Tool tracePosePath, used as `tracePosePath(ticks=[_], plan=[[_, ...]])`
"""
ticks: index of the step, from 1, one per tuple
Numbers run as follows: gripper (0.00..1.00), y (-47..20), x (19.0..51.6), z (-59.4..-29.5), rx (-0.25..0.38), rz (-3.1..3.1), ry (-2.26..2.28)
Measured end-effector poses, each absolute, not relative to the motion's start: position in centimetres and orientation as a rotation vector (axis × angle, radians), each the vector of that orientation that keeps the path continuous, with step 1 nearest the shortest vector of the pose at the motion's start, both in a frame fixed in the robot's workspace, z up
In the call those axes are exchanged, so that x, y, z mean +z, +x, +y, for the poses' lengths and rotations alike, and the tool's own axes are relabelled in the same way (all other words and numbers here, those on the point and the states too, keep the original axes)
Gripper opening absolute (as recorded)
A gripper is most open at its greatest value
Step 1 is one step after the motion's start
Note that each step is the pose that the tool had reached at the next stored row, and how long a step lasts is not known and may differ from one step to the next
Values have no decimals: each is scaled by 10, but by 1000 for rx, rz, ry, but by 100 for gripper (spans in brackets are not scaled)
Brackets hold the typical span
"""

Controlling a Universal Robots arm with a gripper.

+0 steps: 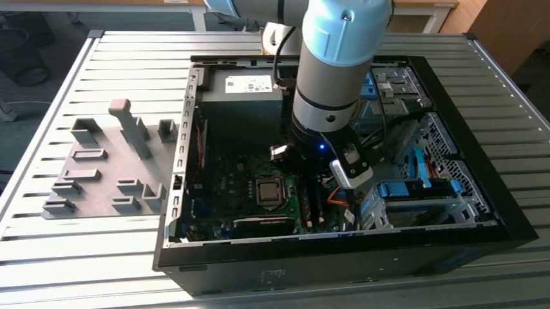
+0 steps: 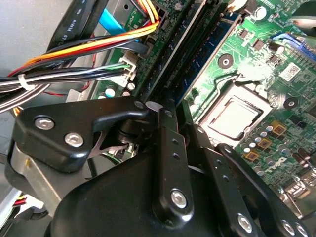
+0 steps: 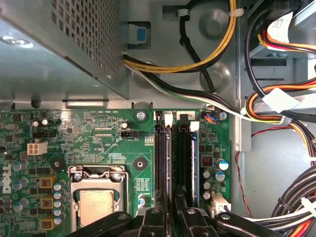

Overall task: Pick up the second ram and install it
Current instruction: 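Insert the second ram into the second slot, then press down the second ram until it locks into place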

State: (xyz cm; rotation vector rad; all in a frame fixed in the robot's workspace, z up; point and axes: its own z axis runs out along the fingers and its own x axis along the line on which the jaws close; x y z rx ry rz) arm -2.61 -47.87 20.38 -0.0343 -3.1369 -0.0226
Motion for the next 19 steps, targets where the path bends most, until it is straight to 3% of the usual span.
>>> tracePosePath(ticks=[9, 12, 19], plan=[[21, -26, 224, -479, -23, -3135, -34], [11, -26, 229, -479, -22, -3134, -34], [11, -26, 229, -479, -23, -3134, -34]])
